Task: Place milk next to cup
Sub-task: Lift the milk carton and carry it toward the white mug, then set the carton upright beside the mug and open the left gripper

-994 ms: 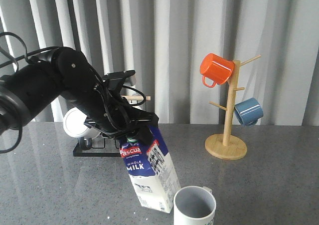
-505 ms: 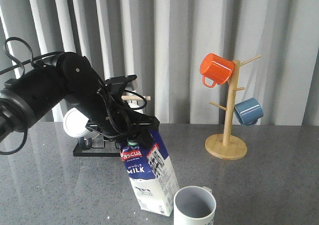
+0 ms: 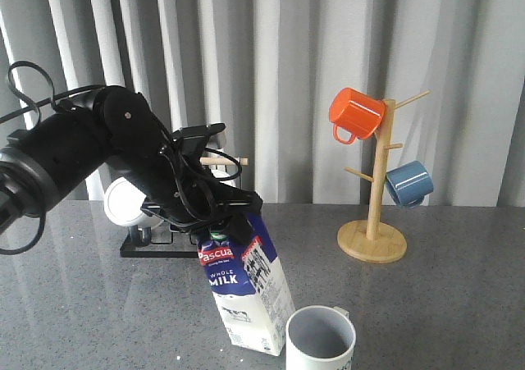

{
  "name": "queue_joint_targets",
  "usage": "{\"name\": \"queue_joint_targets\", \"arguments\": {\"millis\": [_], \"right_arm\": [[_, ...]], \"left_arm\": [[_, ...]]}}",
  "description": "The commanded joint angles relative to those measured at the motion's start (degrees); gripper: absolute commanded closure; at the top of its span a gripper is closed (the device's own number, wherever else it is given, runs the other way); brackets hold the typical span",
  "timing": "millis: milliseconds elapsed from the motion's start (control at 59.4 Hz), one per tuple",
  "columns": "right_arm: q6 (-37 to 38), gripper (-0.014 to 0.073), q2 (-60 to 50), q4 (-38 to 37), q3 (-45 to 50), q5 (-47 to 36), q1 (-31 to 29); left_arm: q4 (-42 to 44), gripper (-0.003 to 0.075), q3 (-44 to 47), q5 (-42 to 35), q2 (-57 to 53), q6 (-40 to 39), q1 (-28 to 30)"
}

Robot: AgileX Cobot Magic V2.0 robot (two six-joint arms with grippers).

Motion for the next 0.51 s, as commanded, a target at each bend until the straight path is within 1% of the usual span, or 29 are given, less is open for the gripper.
{"name": "queue_joint_targets", "arguments": {"millis": [0,118,303,488], "right_arm": [[-0.38,0.0601,0.45,-0.37,-1.62,-3.61,0.03],[-0.38,0.0601,0.45,-0.37,-1.62,-3.61,0.03],[-0.38,0.0601,0.45,-0.37,-1.62,-3.61,0.03],[-0.38,0.0601,0.45,-0.37,-1.62,-3.61,0.03]], "left_arm": [[-1.49,0.0463,-1.87,-1.08,-3.4,-0.31,-0.28],[-1.62,0.0406,-1.87,-1.08,-3.4,-0.62,-0.28],[-1.66,0.0295,-1.87,-1.08,-3.4,-0.31,-0.28],[-1.72,0.0227,-1.87,-1.08,-3.4,-0.62,-0.28]]}}
